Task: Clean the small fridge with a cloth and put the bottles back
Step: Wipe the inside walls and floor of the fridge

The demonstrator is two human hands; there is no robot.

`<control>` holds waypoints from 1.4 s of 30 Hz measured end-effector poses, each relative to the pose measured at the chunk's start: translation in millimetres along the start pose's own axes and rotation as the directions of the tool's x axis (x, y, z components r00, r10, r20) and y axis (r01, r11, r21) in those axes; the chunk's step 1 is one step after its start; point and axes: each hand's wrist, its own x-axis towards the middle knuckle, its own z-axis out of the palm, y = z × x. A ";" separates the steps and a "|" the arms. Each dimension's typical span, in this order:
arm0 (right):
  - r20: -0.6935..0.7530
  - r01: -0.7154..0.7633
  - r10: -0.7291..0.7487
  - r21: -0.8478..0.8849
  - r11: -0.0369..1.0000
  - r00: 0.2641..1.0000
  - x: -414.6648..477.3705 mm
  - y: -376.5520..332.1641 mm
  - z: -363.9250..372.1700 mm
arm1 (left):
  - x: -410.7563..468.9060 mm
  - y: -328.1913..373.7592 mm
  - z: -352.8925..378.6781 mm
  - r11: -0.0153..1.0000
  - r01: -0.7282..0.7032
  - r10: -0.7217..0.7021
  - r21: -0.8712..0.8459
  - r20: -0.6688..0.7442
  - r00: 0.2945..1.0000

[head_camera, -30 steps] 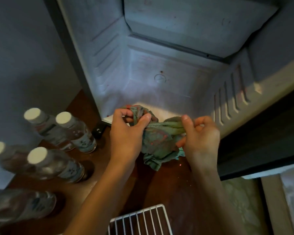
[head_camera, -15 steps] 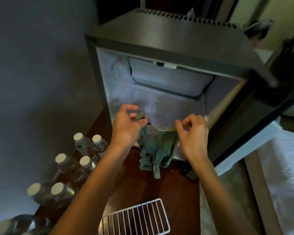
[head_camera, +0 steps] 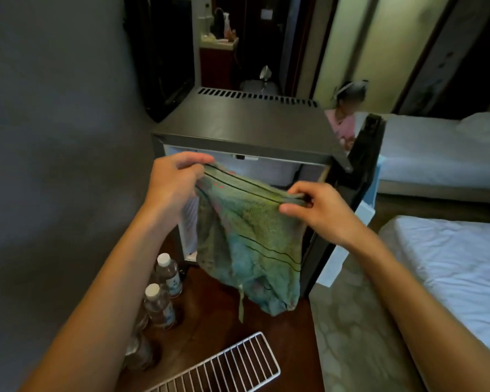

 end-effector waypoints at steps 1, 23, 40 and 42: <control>-0.041 0.024 -0.026 -0.059 0.998 0.999 -0.5 -7.8 -8.2 | -1.2 3.9 -6.9 1.000 -0.004 0.004 0.000 0.034 0.999; -0.165 0.055 -0.145 -0.453 0.890 0.976 -0.3 -130.9 -130.7 | 16.9 104.9 -21.9 0.584 -0.665 0.602 0.466 0.302 0.739; 0.225 0.054 0.002 -0.244 0.968 0.974 26.4 -80.7 -69.9 | 2.2 127.2 -18.7 0.682 -0.663 0.639 0.308 0.189 0.746; 0.239 0.085 -0.032 -0.214 0.973 0.970 24.4 -72.0 -54.3 | 5.8 117.9 -31.5 0.675 -0.650 0.630 0.350 0.186 0.754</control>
